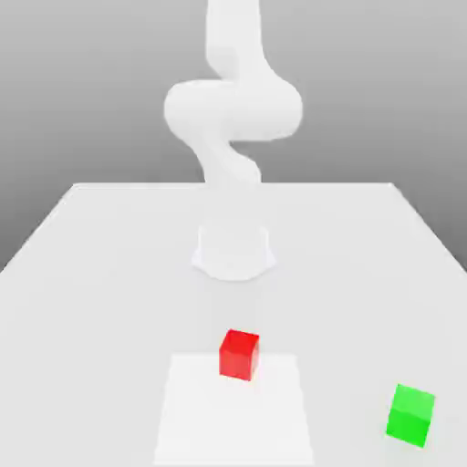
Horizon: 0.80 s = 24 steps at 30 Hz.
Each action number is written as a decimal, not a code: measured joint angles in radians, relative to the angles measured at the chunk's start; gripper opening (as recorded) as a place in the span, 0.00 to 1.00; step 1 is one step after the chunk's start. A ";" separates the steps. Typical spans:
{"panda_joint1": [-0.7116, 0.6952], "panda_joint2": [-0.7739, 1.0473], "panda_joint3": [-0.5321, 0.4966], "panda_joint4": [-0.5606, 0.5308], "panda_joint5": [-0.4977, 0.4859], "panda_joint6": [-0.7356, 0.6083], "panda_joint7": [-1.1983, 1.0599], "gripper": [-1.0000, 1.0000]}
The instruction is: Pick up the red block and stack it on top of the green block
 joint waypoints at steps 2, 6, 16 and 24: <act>-0.005 0.060 0.005 -0.063 0.009 0.048 0.023 0.50; -0.013 0.177 0.020 -0.187 0.023 0.142 0.071 0.50; -0.039 0.517 0.074 -0.518 0.031 0.408 0.227 0.50; -0.005 0.902 0.021 -0.539 -0.059 0.719 0.328 0.00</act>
